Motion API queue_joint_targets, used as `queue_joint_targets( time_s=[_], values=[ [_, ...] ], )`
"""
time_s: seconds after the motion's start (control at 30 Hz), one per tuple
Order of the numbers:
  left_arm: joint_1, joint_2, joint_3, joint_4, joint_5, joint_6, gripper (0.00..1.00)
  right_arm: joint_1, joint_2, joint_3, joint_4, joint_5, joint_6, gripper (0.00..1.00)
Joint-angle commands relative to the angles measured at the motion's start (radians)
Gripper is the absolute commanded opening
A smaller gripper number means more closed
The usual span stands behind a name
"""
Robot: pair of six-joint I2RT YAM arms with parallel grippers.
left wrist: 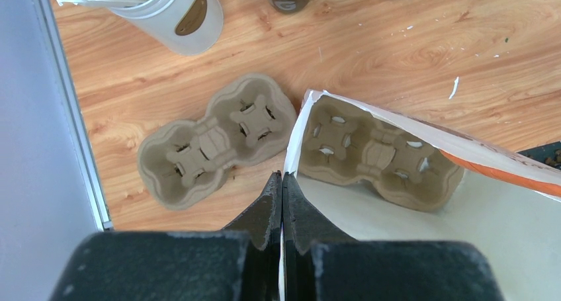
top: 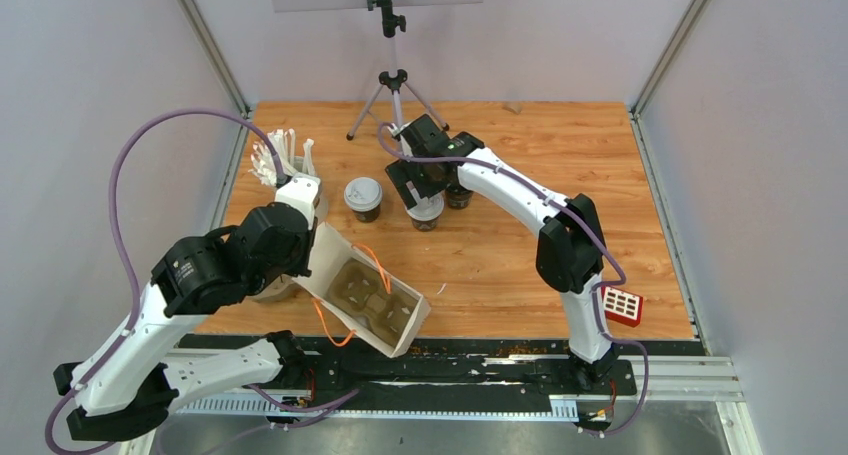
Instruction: Pack the takeout coffee
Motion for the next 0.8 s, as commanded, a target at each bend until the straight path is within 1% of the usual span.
queue_joint_targets(
  time_s=[0.0,0.3,0.57,0.77],
  values=[
    [0.004,0.004,0.005,0.047,-0.006,0.017,0.0,-0.001,0.027,0.055,0.019,-0.001,-0.015,0.89],
    [0.003,0.004,0.008,0.054,-0.008,0.014,0.0,-0.001,0.053,0.073,-0.006,0.0,-0.019,0.84],
    [0.003,0.001,0.009,0.056,-0.006,0.02,0.0,0.0,0.048,0.07,-0.01,0.0,-0.017,0.72],
    [0.004,0.004,0.004,0.081,0.014,0.001,0.0,0.0,0.026,0.036,-0.011,0.005,-0.021,0.69]
  ],
)
